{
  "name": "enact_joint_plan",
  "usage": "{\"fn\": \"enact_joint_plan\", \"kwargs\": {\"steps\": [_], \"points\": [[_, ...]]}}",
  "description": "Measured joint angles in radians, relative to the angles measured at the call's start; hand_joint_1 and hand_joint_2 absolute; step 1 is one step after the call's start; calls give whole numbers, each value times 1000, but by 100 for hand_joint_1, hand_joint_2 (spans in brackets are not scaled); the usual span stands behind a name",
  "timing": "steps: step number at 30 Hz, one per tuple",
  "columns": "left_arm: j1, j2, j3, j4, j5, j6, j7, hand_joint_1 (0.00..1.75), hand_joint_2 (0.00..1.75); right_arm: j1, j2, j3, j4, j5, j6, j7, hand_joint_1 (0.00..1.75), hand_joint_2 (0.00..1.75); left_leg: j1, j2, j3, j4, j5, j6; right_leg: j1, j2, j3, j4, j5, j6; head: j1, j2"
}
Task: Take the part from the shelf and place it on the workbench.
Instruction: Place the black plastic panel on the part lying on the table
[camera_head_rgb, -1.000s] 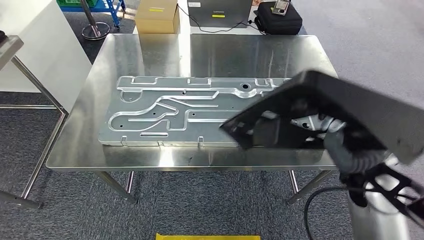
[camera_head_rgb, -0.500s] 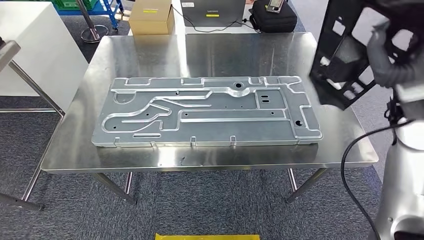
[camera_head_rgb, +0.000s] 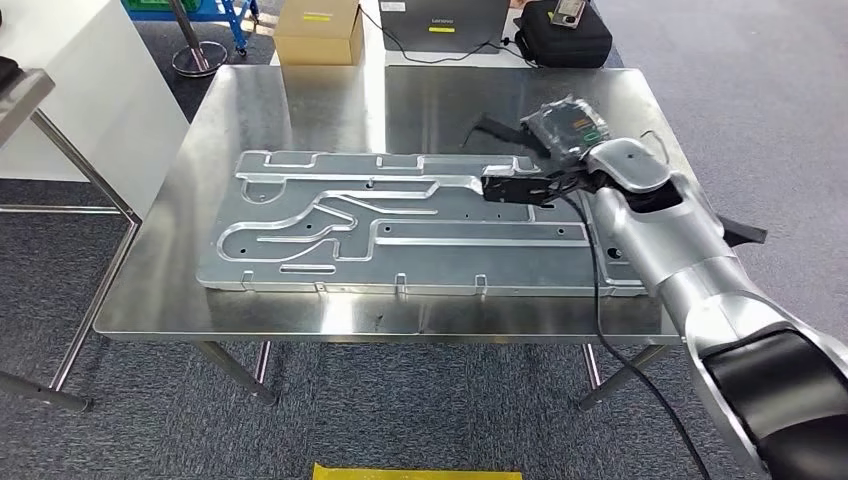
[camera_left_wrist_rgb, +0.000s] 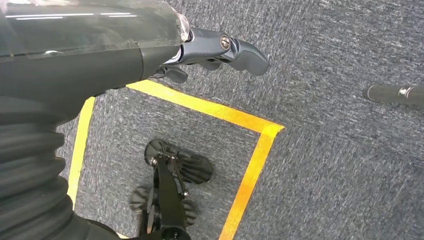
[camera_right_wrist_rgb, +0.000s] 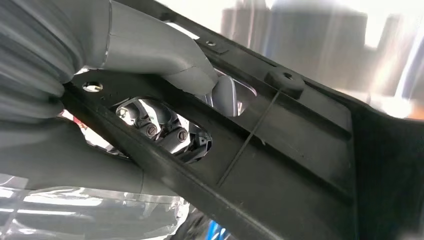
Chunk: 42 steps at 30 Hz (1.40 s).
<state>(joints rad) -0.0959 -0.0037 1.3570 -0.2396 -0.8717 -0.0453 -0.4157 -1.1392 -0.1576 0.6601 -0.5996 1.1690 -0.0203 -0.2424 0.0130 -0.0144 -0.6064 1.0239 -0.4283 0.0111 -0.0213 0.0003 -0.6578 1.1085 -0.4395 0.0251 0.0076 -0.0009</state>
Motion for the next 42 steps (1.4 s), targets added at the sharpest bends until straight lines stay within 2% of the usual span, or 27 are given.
{"fn": "enact_joint_plan", "kwargs": {"steps": [1, 2, 4, 6, 8, 10, 11, 12, 13, 14, 16, 17, 20, 21, 23, 25, 26, 27, 28, 30, 32, 35, 37, 39, 40, 41, 42], "points": [[0, 0, -2, 0, -2, 0, 0, 0, 175, -3, 20, 21, 34, 6, 0, 5, 164, 175, -1, -2, -2, 1, -1, -6, 3, 0, 17, -43, 13, -4, 0, 0], [1, 0, -3, 0, -4, 0, 1, 0, 175, -4, 38, 41, 64, 10, 1, 9, 164, 175, -2, -3, -4, 1, -1, -12, 6, 1, 24, -63, 12, -8, -1, 0], [3, 0, -5, 0, -7, 0, 3, 0, 175, -2, 71, 73, 110, 18, -1, 10, 164, 175, -2, -3, -5, -2, -1, -23, 9, 3, 25, -70, 8, -17, -2, 0], [3, -1, -7, 0, -9, 0, 4, 0, 175, 2, 101, 96, 142, 24, -11, 9, 164, 175, 0, 2, -12, 16, -17, -34, 7, 4, 29, -77, 9, -31, -2, 0], [3, -1, -8, 0, -9, 0, 5, 0, 175, 6, 129, 112, 168, 29, -26, 5, 164, 175, 1, 7, -53, 110, -67, -40, 7, 3, 35, -81, 9, -44, -3, 0], [3, 0, -10, 0, -10, 0, 6, 0, 175, 19, 156, 126, 191, 35, -39, 2, 164, 175, 1, 8, -118, 243, -117, -42, 11, 5, 36, -80, 7, -52, -4, 0], [4, 0, -11, 0, -11, 0, 6, 0, 175, 29, 168, 132, 201, 38, -45, 1, 164, 175, 1, 8, -138, 277, -120, -43, 14, 6, 38, -80, 5, -54, -4, 0], [4, -1, -12, 0, -11, 0, 6, 0, 175, 39, 180, 136, 209, 42, -50, 1, 164, 175, 2, 8, -140, 274, -104, -43, 15, 7, 40, -79, 4, -55, -4, 0], [4, -1, -13, 0, -12, -1, 6, 0, 175, 46, 191, 140, 215, 46, -56, 1, 164, 175, 2, 8, -123, 231, -72, -41, 16, 8, 42, -77, 2, -55, -4, 0], [3, -1, -14, 0, -12, -2, 5, 0, 175, 51, 202, 143, 221, 51, -62, 0, 164, 175, 1, 9, -94, 162, -35, -39, 17, 10, 44, -75, -2, -54, -4, 0], [2, 0, -15, 1, -13, -5, 3, 0, 175, 56, 222, 152, 231, 64, -72, -1, 164, 175, -2, 9, -39, 48, 6, -33, 21, 13, 44, -70, -7, -49, -3, 0], [2, 0, -16, 1, -15, -7, 1, 0, 175, 58, 231, 157, 236, 71, -76, -2, 164, 175, -3, 8, -26, 20, 9, -29, 23, 14, 42, -69, -8, -45, -3, 0], [1, 0, -21, 1, -25, -13, -7, 0, 175, 70, 253, 172, 247, 87, -91, -17, 164, 175, 0, 8, -20, 4, 8, -17, 25, 13, 41, -69, -10, -32, -3, 0], [2, 0, -23, 1, -27, -15, -11, 0, 175, 72, 258, 177, 250, 90, -100, -26, 164, 175, 2, 9, -17, 0, 10, -12, 25, 12, 38, -58, -19, -26, -2, 0], [0, 0, -27, 2, -31, -16, -22, 0, 175, 76, 268, 185, 254, 96, -119, -40, 164, 175, 6, 10, -12, -6, 12, -4, 22, 10, 4, 19, -65, -15, -2, 0], [0, 0, -31, 2, -34, -16, -32, 0, 175, 88, 277, 193, 258, 100, -136, -51, 164, 175, 6, 11, -11, -6, 11, 0, 17, 9, -61, 148, -120, -6, -2, 0], [1, 0, -34, 2, -38, -16, -35, 0, 175, 97, 282, 197, 260, 102, -143, -54, 164, 175, 6, 11, -11, -6, 10, 0, 13, 8, -85, 192, -130, -3, -2, 0], [1, -1, -37, 3, -41, -16, -38, 0, 175, 105, 287, 200, 263, 104, -150, -58, 123, 131, 7, 11, -9, -6, 9, -1, 10, 7, -93, 202, -121, -1, -2, 0], [2, -1, -39, 4, -44, -17, -40, 0, 175, 111, 294, 204, 264, 106, -154, -62, 82, 87, 7, 11, -8, -6, 8, -3, 7, 6, -80, 171, -94, 0, -2, 0], [1, -1, -44, 6, -49, -17, -41, 0, 175, 118, 306, 210, 266, 111, -159, -72, 0, 0, 7, 11, -4, -4, 4, -9, 3, 3, -15, 38, -29, -2, -2, 0], [-1, -1, -48, 7, -54, -15, -42, 0, 175, 127, 319, 214, 266, 111, -160, -81, 0, 0, 4, 11, -3, -2, 1, -20, 6, 3, 30, -55, 0, -9, -3, 0], [-2, -1, -53, 9, -63, -10, -37, 0, 175, 144, 332, 216, 267, 108, -162, -88, 0, 0, 5, 10, -2, -6, 1, -38, 11, 5, 36, -74, 2, -28, -3, 0], [-2, -2, -58, 10, -67, -6, -33, 0, 87, 149, 340, 218, 267, 103, -163, -91, 0, 0, 8, 11, -15, 26, -24, -47, 9, 4, 40, -82, 6, -43, -4, 0], [-2, -2, -62, 11, -68, -3, -33, 0, 0, 154, 345, 218, 267, 95, -163, -94, 0, 0, 9, 11, -62, 137, -85, -52, 10, 4, 42, -85, 7, -52, -5, 0], [-2, -2, -63, 11, -68, -1, -33, 0, 0, 159, 346, 218, 268, 90, -163, -97, 0, 0, 9, 11, -93, 205, -115, -53, 12, 4, 42, -85, 7, -55, -5, 0], [-1, -1, -64, 11, -68, 0, -33, 0, 0, 165, 346, 218, 269, 86, -164, -100, 0, 0, 9, 11, -118, 257, -131, -54, 14, 4, 42, -84, 6, -56, -4, 0], [0, -1, -64, 11, -68, 1, -33, 0, 0, 171, 346, 218, 269, 82, -166, -103, 0, 0, 9, 11, -128, 276, -128, -55, 16, 5, 43, -84, 5, -57, -4, 0]]}}
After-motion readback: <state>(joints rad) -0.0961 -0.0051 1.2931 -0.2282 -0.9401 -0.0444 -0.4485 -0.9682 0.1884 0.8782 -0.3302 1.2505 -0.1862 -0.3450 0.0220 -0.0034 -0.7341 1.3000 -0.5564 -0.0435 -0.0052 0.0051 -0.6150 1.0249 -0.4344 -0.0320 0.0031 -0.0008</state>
